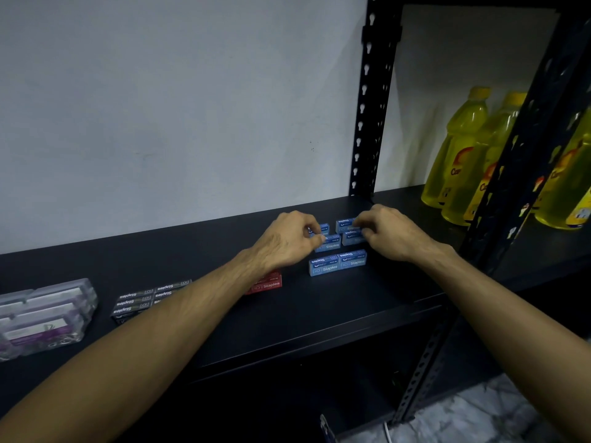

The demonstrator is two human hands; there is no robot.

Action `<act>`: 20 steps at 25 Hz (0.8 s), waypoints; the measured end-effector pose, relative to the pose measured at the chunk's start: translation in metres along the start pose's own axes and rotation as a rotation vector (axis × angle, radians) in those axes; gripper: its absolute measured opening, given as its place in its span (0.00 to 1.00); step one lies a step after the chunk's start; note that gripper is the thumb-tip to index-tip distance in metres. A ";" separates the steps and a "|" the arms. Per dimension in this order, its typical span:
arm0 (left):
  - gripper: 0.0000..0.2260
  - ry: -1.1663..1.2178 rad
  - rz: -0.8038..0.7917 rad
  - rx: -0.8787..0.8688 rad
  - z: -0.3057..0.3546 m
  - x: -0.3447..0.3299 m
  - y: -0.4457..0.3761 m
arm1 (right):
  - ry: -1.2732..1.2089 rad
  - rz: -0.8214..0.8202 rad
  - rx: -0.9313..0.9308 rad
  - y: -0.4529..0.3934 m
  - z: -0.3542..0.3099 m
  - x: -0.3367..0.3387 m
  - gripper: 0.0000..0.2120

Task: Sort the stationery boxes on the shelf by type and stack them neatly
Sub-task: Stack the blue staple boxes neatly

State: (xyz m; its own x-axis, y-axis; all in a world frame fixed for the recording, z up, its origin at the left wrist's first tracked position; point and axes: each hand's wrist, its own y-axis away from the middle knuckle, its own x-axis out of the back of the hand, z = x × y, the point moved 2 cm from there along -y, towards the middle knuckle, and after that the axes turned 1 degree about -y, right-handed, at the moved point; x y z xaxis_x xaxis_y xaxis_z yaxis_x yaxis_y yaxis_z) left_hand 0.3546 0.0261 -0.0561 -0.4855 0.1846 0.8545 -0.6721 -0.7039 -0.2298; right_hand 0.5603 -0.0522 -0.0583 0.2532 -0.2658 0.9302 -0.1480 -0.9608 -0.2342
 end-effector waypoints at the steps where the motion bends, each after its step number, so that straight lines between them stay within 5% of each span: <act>1: 0.10 -0.001 -0.012 0.000 -0.001 -0.002 -0.003 | 0.017 0.001 -0.011 -0.003 0.002 -0.002 0.15; 6: 0.14 0.006 -0.052 -0.014 -0.001 -0.017 -0.017 | 0.002 -0.127 -0.032 -0.012 0.012 -0.013 0.17; 20: 0.07 0.039 -0.069 0.019 -0.005 -0.031 -0.031 | -0.147 -0.161 -0.007 -0.025 0.013 -0.024 0.13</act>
State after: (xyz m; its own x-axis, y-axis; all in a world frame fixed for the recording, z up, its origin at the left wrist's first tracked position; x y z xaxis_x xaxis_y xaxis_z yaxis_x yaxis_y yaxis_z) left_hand 0.3877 0.0458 -0.0775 -0.4604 0.2594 0.8490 -0.6943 -0.7012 -0.1623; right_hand 0.5702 -0.0228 -0.0783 0.4110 -0.1178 0.9040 -0.1008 -0.9914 -0.0834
